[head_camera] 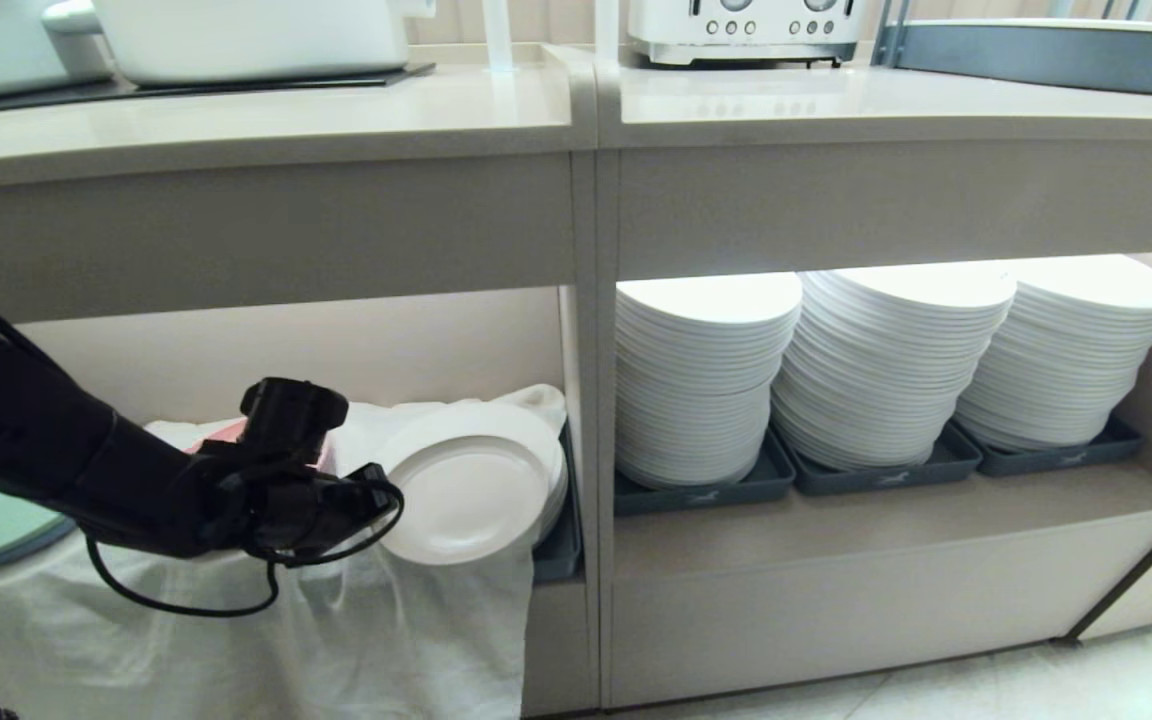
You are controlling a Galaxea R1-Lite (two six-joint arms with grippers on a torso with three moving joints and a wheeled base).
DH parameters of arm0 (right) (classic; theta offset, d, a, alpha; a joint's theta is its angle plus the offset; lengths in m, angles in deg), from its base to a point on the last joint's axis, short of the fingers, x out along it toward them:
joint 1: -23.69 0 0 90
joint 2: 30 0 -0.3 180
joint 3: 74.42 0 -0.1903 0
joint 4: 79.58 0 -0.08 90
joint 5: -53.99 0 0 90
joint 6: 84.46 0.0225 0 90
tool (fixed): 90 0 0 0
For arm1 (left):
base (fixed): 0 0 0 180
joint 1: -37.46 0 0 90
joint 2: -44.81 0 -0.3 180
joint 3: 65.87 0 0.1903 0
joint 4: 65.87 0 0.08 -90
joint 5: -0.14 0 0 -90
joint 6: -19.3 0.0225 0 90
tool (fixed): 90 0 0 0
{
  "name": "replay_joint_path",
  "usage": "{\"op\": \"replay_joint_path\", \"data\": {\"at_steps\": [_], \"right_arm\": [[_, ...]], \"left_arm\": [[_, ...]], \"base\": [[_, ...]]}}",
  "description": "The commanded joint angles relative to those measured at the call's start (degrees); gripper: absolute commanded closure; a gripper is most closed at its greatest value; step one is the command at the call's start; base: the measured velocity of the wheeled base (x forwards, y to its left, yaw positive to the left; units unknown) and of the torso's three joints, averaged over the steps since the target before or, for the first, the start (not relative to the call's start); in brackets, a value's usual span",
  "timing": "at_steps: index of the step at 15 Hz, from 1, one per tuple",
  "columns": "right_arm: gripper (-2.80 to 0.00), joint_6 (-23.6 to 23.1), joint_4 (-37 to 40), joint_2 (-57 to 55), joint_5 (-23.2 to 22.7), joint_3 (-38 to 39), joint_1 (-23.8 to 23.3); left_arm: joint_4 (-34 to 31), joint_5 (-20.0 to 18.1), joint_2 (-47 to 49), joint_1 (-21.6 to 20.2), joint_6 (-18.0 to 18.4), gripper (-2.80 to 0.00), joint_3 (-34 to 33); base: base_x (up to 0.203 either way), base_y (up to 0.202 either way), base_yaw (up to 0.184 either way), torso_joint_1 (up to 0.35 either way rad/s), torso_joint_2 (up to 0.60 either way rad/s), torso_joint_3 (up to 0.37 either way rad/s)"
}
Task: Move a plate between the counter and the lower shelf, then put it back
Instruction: Pick up the plate in the cupboard
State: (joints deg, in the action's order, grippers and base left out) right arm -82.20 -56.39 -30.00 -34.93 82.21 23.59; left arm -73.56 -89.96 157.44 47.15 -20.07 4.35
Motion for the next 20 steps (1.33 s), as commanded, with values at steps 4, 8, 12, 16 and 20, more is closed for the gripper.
{"op": "replay_joint_path", "data": {"at_steps": [4, 8, 12, 16, 20], "right_arm": [[0.00, 0.0, 0.0, 0.0, 0.0, 0.0, 0.0], [0.00, 0.0, 0.0, 0.0, 0.0, 0.0, 0.0], [0.00, 0.0, 0.0, 0.0, 0.0, 0.0, 0.0], [0.00, 0.0, 0.0, 0.0, 0.0, 0.0, 0.0], [0.00, 0.0, -0.1, 0.0, 0.0, 0.0, 0.0]], "left_arm": [[0.4, 0.0, -3.7, -0.1, -0.5, 0.00, -4.0], [0.4, -0.1, -6.5, -0.7, -0.6, 0.00, -7.4], [0.4, -0.1, -9.9, -2.1, -0.5, 0.00, -10.6], [0.4, -0.2, -13.3, -3.2, -0.5, 0.00, -13.9], [0.3, -0.3, -16.9, -3.2, -0.5, 0.00, -16.6]], "base": [[0.000, 0.000, 0.000, 0.000, 0.00, 0.000], [0.000, 0.000, 0.000, 0.000, 0.00, 0.000], [0.000, 0.000, 0.000, 0.000, 0.00, 0.000], [0.000, 0.000, 0.000, 0.000, 0.00, 0.000], [0.000, 0.000, 0.000, 0.000, 0.00, 0.000]]}}
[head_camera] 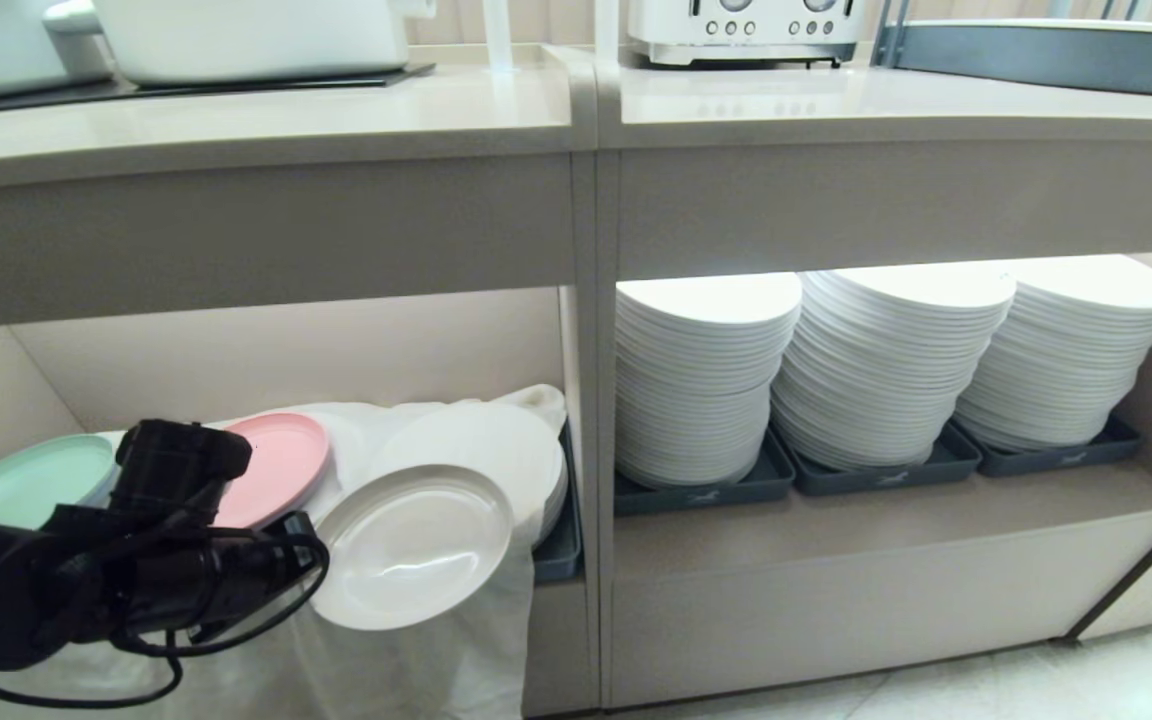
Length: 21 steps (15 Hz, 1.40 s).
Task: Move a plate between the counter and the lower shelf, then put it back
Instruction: Pick up the plate in the cupboard, then put the plate
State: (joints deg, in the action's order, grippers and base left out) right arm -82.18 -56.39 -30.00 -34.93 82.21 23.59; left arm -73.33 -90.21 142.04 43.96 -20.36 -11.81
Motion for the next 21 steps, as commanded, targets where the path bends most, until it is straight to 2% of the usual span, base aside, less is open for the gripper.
{"op": "replay_joint_path", "data": {"at_steps": [1, 16, 21], "right_arm": [[0.00, 0.0, -0.1, 0.0, 0.0, 0.0, 0.0], [0.00, 0.0, -0.1, 0.0, 0.1, 0.0, 0.0], [0.00, 0.0, 0.0, 0.0, 0.1, 0.0, 0.0]], "left_arm": [[0.1, 0.0, -2.5, 0.0, -0.2, 0.00, -1.2], [-0.3, 0.2, -9.4, -1.0, 0.3, 0.00, -9.4], [-0.3, 0.3, -10.1, -1.0, 0.4, 0.00, -9.5]], "base": [[0.000, 0.000, 0.000, 0.000, 0.00, 0.000], [0.000, 0.000, 0.000, 0.000, 0.00, 0.000], [0.000, 0.000, 0.000, 0.000, 0.00, 0.000]]}}
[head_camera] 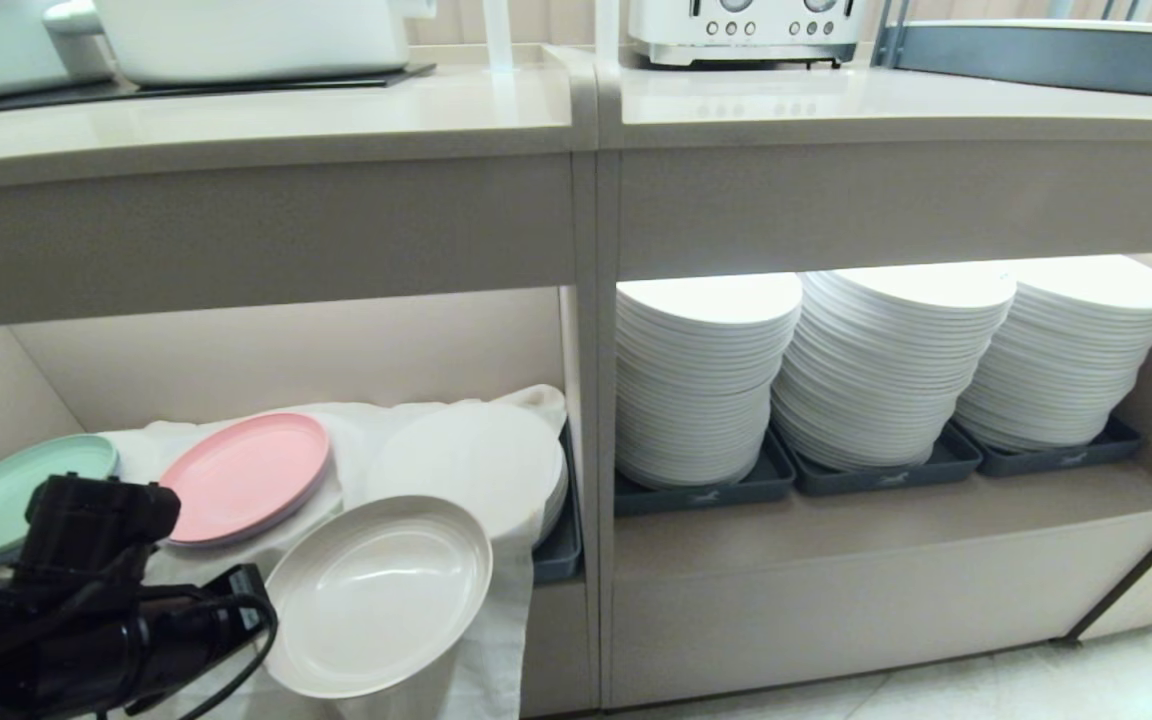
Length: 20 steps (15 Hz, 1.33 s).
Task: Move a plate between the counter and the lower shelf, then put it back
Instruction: Put the plate
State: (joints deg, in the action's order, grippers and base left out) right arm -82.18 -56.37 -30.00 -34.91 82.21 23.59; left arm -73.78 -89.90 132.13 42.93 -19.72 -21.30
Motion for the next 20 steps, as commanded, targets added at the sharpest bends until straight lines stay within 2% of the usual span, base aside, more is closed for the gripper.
{"op": "replay_joint_path", "data": {"at_steps": [1, 4, 8, 12, 16, 20], "right_arm": [[0.00, 0.0, 0.0, 0.0, 0.0, 0.0, 0.0], [0.00, 0.0, -0.1, 0.0, 0.0, 0.0, 0.0], [0.00, 0.0, 0.0, 0.0, 0.0, 0.0, 0.0], [0.00, 0.0, 0.0, 0.0, 0.0, 0.0, 0.0], [0.00, 0.0, -0.1, 0.0, 0.0, 0.0, 0.0], [0.00, 0.0, 0.0, 0.0, 0.0, 0.0, 0.0]], "left_arm": [[0.1, 0.0, -0.5, -0.1, -0.3, 0.00, -0.2], [0.1, 0.0, -0.9, -1.5, -0.1, 0.00, -0.5], [0.1, -0.2, -1.8, -5.5, 3.7, 0.00, -2.4], [-0.1, -0.3, -5.7, -5.8, 3.9, 0.00, -4.1], [-4.3, -0.5, -10.7, -5.3, 4.1, 0.00, -5.0], [-12.0, -0.6, -17.5, -3.3, 5.5, 0.00, -5.0]], "base": [[0.000, 0.000, 0.000, 0.000, 0.00, 0.000], [0.000, 0.000, 0.000, 0.000, 0.00, 0.000], [0.000, 0.000, 0.000, 0.000, 0.00, 0.000], [0.000, 0.000, 0.000, 0.000, 0.00, 0.000], [0.000, 0.000, 0.000, 0.000, 0.00, 0.000], [0.000, 0.000, 0.000, 0.000, 0.00, 0.000]]}}
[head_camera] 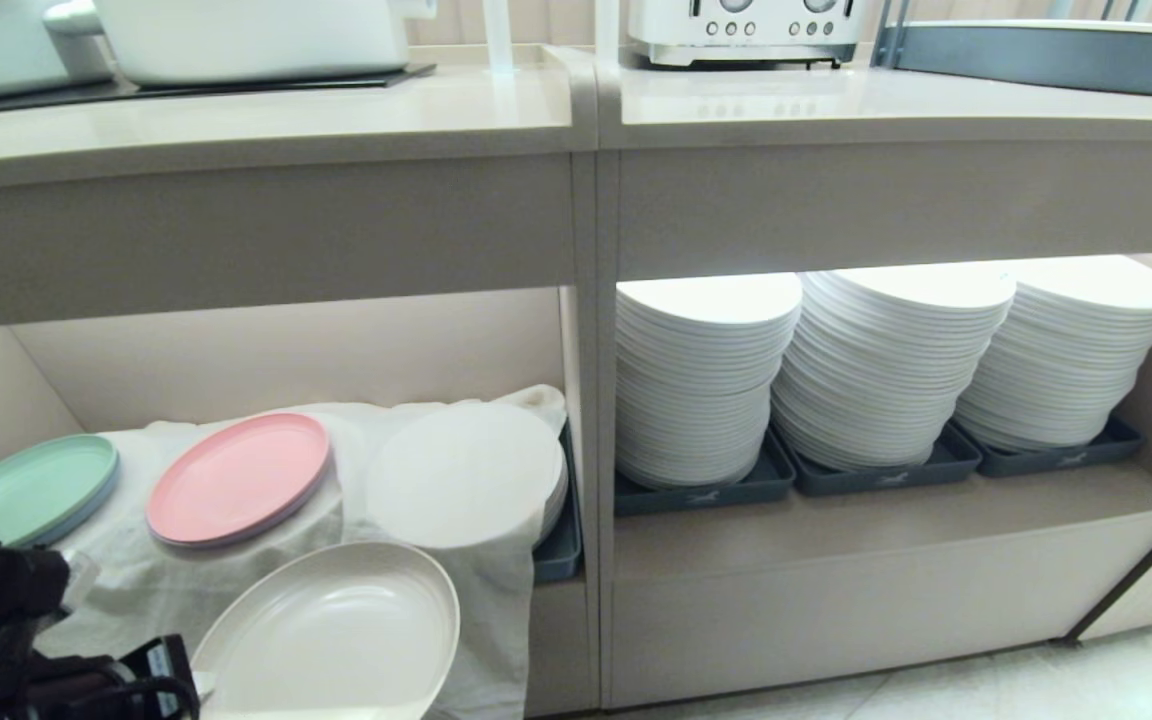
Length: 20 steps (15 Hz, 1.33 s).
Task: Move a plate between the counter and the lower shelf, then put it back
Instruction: Put the plate
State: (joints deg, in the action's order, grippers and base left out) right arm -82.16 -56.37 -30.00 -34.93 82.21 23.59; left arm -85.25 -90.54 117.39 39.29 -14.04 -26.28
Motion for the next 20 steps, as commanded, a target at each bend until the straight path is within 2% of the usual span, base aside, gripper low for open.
{"op": "replay_joint_path", "data": {"at_steps": [1, 6, 20], "right_arm": [[0.00, 0.0, 0.0, 0.0, 0.1, 0.0, 0.0], [0.00, 0.0, 0.0, 0.0, 0.0, 0.0, 0.0], [0.00, 0.0, 0.0, 0.0, 0.0, 0.0, 0.0]], "left_arm": [[-2.8, 0.1, -4.5, 0.4, -0.2, 0.00, 0.0], [-9.9, 0.2, -10.8, 0.4, -0.1, 0.00, 0.1], [-10.1, 0.6, -12.3, 0.4, 0.2, 0.00, -0.4]], "base": [[0.000, 0.000, 0.000, 0.000, 0.00, 0.000], [0.000, 0.000, 0.000, 0.000, 0.00, 0.000], [0.000, 0.000, 0.000, 0.000, 0.00, 0.000]]}}
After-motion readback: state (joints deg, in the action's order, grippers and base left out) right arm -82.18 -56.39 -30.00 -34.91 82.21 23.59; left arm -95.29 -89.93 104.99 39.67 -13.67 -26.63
